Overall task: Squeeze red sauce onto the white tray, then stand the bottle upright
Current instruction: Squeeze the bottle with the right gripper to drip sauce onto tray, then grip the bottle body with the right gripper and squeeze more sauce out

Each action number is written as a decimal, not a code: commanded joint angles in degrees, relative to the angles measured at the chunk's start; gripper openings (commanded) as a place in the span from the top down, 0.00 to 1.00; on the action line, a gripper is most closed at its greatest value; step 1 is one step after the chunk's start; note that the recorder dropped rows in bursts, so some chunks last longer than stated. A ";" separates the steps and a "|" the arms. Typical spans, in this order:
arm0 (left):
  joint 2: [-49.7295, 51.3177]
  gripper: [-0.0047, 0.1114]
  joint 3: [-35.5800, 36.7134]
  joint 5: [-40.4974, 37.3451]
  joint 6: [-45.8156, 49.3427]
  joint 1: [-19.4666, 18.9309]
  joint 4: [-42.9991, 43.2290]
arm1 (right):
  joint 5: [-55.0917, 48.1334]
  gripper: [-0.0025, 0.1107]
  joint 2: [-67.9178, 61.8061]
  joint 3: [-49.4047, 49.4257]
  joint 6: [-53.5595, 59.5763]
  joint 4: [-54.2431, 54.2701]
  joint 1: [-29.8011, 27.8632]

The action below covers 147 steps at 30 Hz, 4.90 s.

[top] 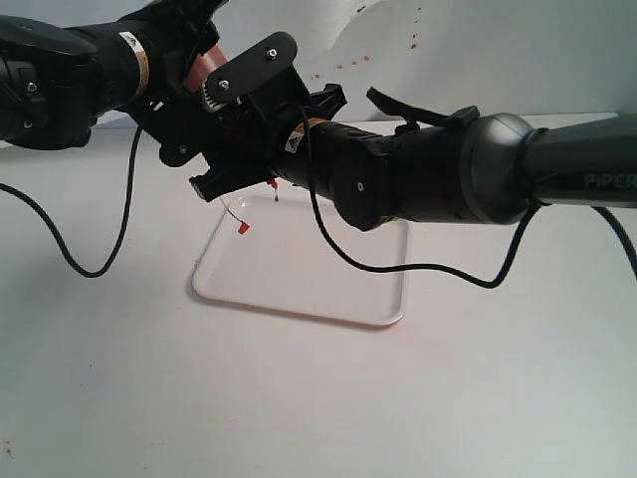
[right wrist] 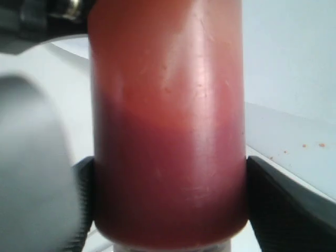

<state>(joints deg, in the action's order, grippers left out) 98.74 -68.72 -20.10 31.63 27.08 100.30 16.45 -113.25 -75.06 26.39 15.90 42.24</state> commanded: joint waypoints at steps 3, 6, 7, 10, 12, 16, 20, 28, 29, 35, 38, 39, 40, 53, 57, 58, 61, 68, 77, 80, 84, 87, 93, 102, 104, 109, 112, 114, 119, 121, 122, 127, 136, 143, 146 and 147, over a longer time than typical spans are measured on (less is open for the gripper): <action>-0.64 0.96 -0.57 0.81 -1.12 0.47 -0.35 | 2.19 0.98 0.54 -0.83 -1.19 0.16 0.01; -0.64 0.96 -0.57 0.81 -1.12 0.47 -0.35 | 2.19 0.98 0.54 -0.83 -1.19 0.16 0.01; -0.64 0.96 -0.57 0.81 -1.12 0.47 -0.35 | 2.19 0.98 0.54 -0.83 -1.19 0.16 0.01; -0.64 0.96 -0.57 0.81 -1.12 0.47 -0.35 | 2.19 0.98 0.54 -0.83 -1.19 0.16 0.01; -0.64 0.96 -0.57 0.81 -1.12 0.47 -0.35 | 2.19 0.98 0.54 -0.83 -1.19 0.16 0.01; -0.64 0.96 -0.57 0.81 -1.12 0.47 -0.35 | -2.82 0.78 1.48 -0.83 -1.19 1.67 -0.27; -0.64 0.96 -0.57 0.81 -1.12 0.47 -0.35 | -9.35 0.12 3.03 -0.83 -1.30 4.27 -2.25; -0.64 0.96 -0.57 0.81 -1.12 0.47 -0.35 | -19.16 0.05 6.49 -0.83 -1.29 4.27 -5.90; -0.64 0.96 -0.57 0.81 -1.12 0.47 -0.35 | -19.91 0.05 6.79 -0.83 -1.30 4.27 -6.67; -0.64 0.96 -0.57 0.81 -1.12 0.47 -0.35 | -24.78 0.05 8.86 -0.83 -1.17 5.91 -10.44; -0.64 0.96 -0.57 0.81 -1.12 0.47 -0.35 | -27.32 0.05 9.96 -0.83 -0.35 5.91 -11.27; -0.64 0.96 -0.57 0.81 -1.12 0.47 -0.35 | -28.60 0.05 10.53 -0.83 1.04 6.16 -11.42; -0.64 0.96 -0.57 0.81 -1.12 0.47 -0.35 | -29.86 0.05 10.94 -0.83 2.06 7.21 -11.42; -1.01 0.96 -0.57 0.79 -1.12 0.47 -0.35 | -64.33 0.05 15.28 -1.07 47.59 54.92 -24.73; -1.56 0.96 -0.57 0.79 -1.12 0.47 -0.35 | -73.34 0.05 10.21 -1.07 55.08 65.64 -30.94; -1.84 0.96 -0.57 0.79 -1.12 0.47 -0.35 | -73.07 0.05 8.96 -1.07 55.85 66.03 -31.56; -2.70 0.96 -0.57 2.77 -1.12 0.47 -0.35 | -73.07 0.05 6.22 -1.07 59.68 64.78 -31.74; -3.42 0.96 -0.57 7.31 -1.12 0.47 -0.35 | -68.37 0.05 3.70 -1.07 69.84 70.28 -30.14; -3.42 0.96 -0.57 9.80 0.36 0.47 -0.35 | -71.05 0.05 -2.29 -12.59 64.19 64.74 -26.38; -3.42 0.96 -0.57 9.80 0.36 0.47 -0.35 | -67.93 0.05 -4.67 -16.39 61.80 61.54 -23.85; -3.42 0.96 -0.57 9.80 0.47 0.47 -0.35 | -63.80 0.05 -5.14 -17.72 61.86 61.30 -21.48; -3.42 0.96 -0.57 9.80 0.57 0.47 -0.35 | -60.23 0.11 -5.14 -17.72 61.86 61.18 -20.10; -3.42 0.96 -0.57 9.80 0.57 0.47 -0.35 | -54.11 0.60 -5.14 -17.72 62.09 60.81 -17.61; -3.42 0.96 -0.57 9.80 1.80 0.47 -0.35 | -53.99 0.97 -5.14 -17.72 61.58 61.48 -17.50; -3.42 0.96 -0.57 9.80 1.80 0.47 -0.35 | -54.13 0.97 -5.14 -17.72 61.58 61.59 -17.50; -3.42 0.96 -0.57 9.80 1.92 0.47 -0.35 | -54.13 0.97 -5.14 -17.72 61.58 61.59 -17.50; -3.42 0.96 -0.57 9.80 1.92 0.47 -0.35 | -54.14 0.97 -5.14 -17.72 61.58 61.59 -17.50; -3.42 0.96 -0.57 9.80 1.92 0.47 -0.35 | -54.14 0.97 -5.14 -17.72 61.58 61.59 -17.50; -3.42 0.96 -0.57 9.80 1.92 0.47 -0.35 | -54.14 0.97 -5.14 -17.72 61.58 61.59 -17.50; -3.42 0.96 -0.57 9.80 1.92 0.47 -0.35 | -54.14 0.97 -5.14 -17.72 61.58 61.59 -17.50; -3.42 0.96 -0.57 9.80 1.92 0.47 -0.35 | -54.14 0.95 -5.14 -17.72 61.58 61.59 -17.50; -3.42 0.96 -0.57 9.80 1.92 0.47 -0.35 | -53.93 0.62 -5.14 -17.72 61.58 61.59 -17.50; -3.42 0.96 -0.57 9.80 3.37 0.47 -0.35 | -52.95 0.05 -4.86 -17.72 61.58 61.70 -17.50; -3.42 0.96 -0.57 9.80 3.37 0.47 -0.35 | -51.60 0.35 -4.39 -17.72 61.58 61.59 -17.50; -3.42 0.96 -0.57 9.80 3.37 0.47 -0.35 | -51.60 0.86 -4.39 -17.72 61.58 61.59 -17.50; -3.42 0.96 -0.57 9.80 3.37 0.47 -0.35 | -51.60 0.97 -4.39 -17.72 61.29 61.70 -17.50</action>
<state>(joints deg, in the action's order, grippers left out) 96.45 -68.72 -9.89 35.61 27.30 100.45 -36.92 -118.46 -92.39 88.46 76.43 24.99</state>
